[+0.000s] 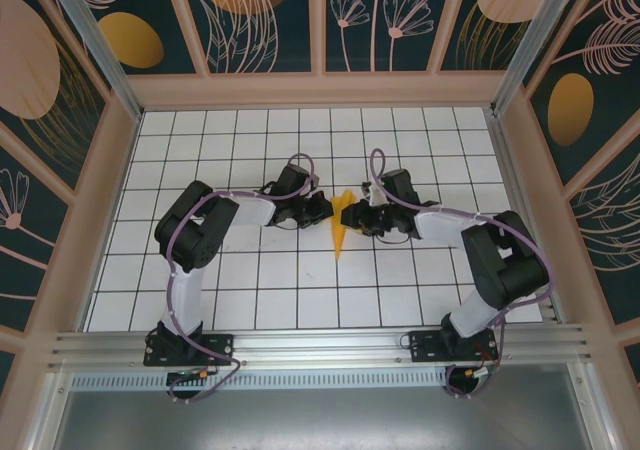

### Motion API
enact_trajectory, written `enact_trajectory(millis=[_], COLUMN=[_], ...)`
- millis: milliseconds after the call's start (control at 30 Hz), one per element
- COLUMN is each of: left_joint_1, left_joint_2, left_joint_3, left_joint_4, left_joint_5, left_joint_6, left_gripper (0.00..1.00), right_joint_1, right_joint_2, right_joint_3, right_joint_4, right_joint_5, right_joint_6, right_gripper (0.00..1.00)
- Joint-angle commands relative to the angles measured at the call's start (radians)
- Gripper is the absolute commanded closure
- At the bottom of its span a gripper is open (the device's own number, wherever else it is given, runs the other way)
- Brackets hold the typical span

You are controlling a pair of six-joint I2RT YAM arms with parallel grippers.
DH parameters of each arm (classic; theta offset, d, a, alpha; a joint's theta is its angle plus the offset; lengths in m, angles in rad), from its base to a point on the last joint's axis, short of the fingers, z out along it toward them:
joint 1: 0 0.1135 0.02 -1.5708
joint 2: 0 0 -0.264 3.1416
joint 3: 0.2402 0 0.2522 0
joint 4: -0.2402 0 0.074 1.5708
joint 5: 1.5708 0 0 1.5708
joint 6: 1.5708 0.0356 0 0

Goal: Fold a paper plane with a square sheet of paper (fold left side to right side)
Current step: Fold the wing for the fifth time at the center of the table.

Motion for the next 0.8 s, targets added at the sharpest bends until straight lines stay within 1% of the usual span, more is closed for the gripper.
enact_trajectory(millis=[0, 67, 233, 533, 767], left_joint_1=[0.008, 0.007, 0.007, 0.007, 0.007], left_joint_2=[0.059, 0.060, 0.058, 0.056, 0.059], left_joint_3=[0.007, 0.008, 0.006, 0.005, 0.008], left_joint_4=[-0.033, -0.035, -0.037, -0.036, -0.036], left_joint_5=[-0.059, -0.059, -0.061, -0.064, -0.067], left_joint_6=[0.033, 0.033, 0.033, 0.033, 0.032], left_gripper=[0.94, 0.94, 0.94, 0.94, 0.94], right_joint_1=[0.001, 0.008, 0.021, 0.024, 0.025], right_joint_2=[0.068, 0.110, 0.183, 0.232, 0.233], right_joint_3=[0.077, 0.110, 0.144, 0.140, 0.133], right_joint_4=[0.005, -0.001, -0.009, -0.014, -0.025], right_joint_5=[0.009, 0.009, 0.028, 0.064, 0.090], right_joint_6=[-0.022, -0.022, -0.019, -0.020, -0.023], right_gripper=[0.72, 0.75, 0.77, 0.77, 0.77])
